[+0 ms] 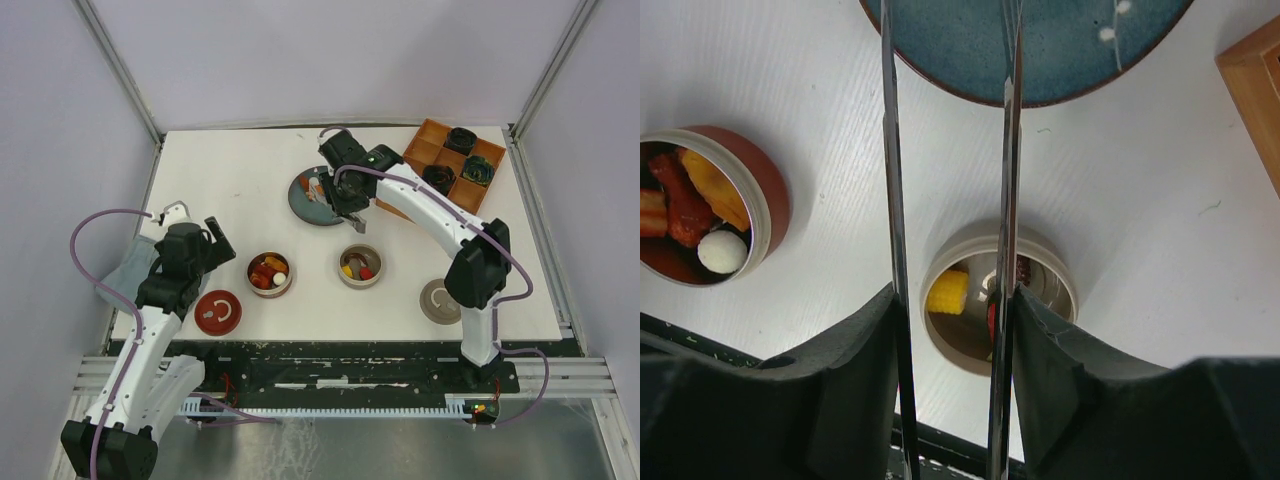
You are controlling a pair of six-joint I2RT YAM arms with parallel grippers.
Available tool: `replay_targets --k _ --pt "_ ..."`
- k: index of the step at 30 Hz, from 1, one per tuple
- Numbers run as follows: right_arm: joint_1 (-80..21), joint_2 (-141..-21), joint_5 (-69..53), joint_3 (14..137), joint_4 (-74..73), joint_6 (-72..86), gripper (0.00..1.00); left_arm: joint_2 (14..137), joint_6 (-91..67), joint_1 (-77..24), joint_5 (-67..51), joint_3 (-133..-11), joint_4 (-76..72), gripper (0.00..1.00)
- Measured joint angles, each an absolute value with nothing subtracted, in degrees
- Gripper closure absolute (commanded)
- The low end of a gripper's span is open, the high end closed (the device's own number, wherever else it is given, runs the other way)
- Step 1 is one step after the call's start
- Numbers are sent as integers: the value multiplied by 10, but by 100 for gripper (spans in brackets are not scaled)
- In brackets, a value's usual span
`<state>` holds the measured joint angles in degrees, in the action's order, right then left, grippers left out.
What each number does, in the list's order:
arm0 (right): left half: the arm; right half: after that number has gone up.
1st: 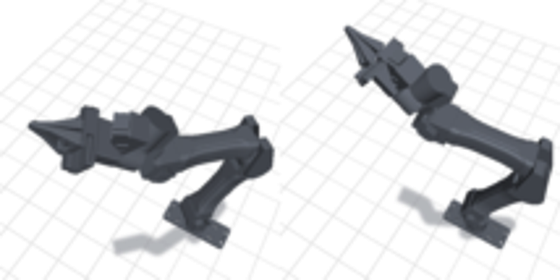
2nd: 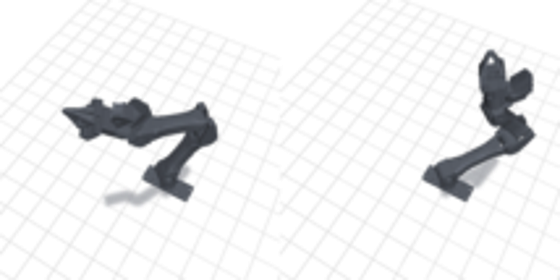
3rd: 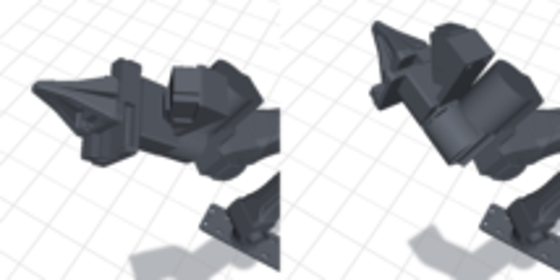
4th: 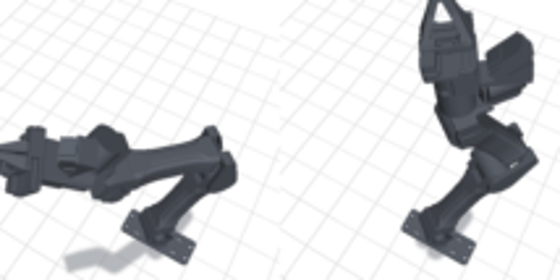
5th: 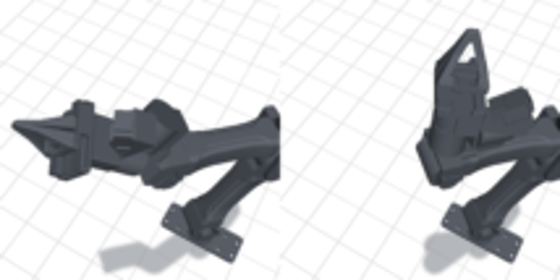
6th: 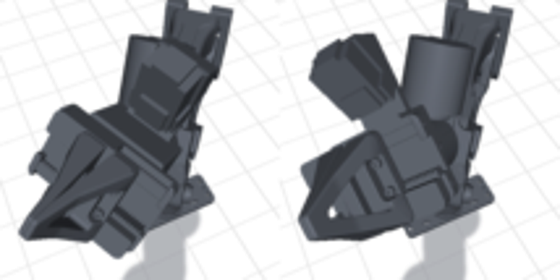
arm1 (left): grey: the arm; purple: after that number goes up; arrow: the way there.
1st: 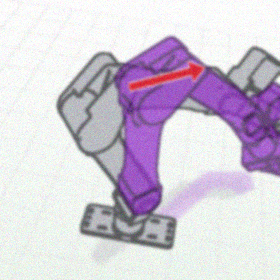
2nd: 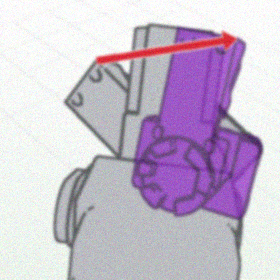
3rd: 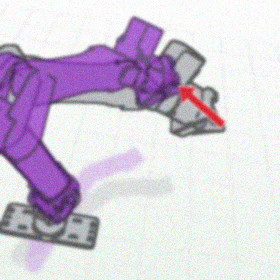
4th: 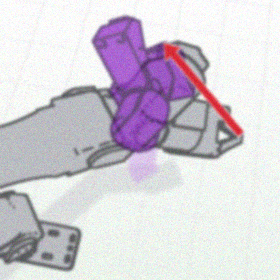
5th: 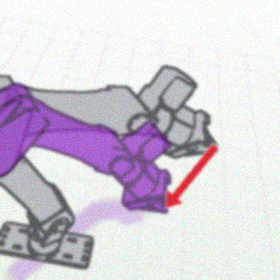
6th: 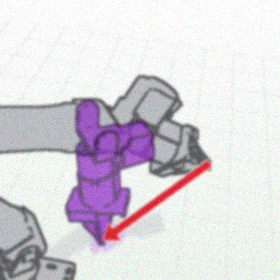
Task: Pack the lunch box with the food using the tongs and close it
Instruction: Pick up the fake food from the plate.
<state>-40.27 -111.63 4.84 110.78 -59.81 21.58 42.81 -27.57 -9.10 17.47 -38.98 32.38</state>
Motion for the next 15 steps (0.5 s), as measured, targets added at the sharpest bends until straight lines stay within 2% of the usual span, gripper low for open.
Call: replay_targets --k 15 --pt "-403 -1261 60 1248 -596 188 50 426 -276 -91 175 -390 324 0"
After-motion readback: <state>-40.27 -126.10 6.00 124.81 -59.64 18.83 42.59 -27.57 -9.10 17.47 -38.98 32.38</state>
